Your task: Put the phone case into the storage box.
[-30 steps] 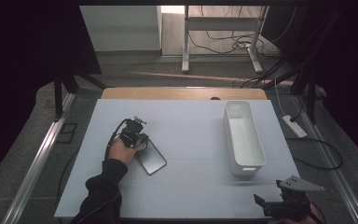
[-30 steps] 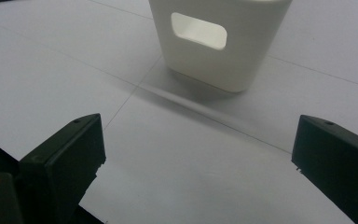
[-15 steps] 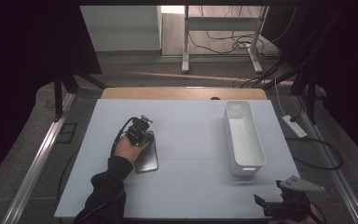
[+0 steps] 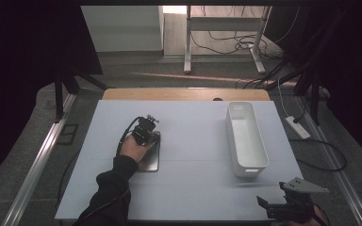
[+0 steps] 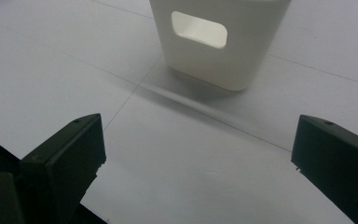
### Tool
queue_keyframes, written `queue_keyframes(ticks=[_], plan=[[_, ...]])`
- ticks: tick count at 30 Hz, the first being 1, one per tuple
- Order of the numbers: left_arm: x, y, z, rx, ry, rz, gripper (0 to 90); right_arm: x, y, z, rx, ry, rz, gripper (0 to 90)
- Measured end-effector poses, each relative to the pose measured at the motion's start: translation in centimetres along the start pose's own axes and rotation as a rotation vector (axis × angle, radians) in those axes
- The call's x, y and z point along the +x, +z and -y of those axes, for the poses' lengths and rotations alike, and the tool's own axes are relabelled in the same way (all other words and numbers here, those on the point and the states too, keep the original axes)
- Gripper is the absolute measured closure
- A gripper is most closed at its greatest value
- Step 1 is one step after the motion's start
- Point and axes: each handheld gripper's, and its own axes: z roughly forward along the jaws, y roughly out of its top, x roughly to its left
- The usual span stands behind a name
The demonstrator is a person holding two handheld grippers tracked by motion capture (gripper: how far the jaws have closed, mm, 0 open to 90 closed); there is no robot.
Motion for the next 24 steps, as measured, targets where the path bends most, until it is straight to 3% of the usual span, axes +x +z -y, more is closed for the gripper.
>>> queue_keyframes(ticks=[3, 9, 24], plan=[[-0.2, 0.1, -0.2, -0.002, -0.002, 0.003, 88.7, 0.0, 0.0, 0.0, 0.0, 0.0, 0.0, 2.4], [0.0, 0.5, -0.8, 0.01, -0.011, -0.029, 88.7, 0.0, 0.0, 0.0, 0.002, 0.0, -0.001, 2.4], [-1.7, 0.8, -1.4, 0.014, 0.033, 0.023, 88.7, 0.0, 0.0, 0.0, 0.005, -0.001, -0.004, 2.4]])
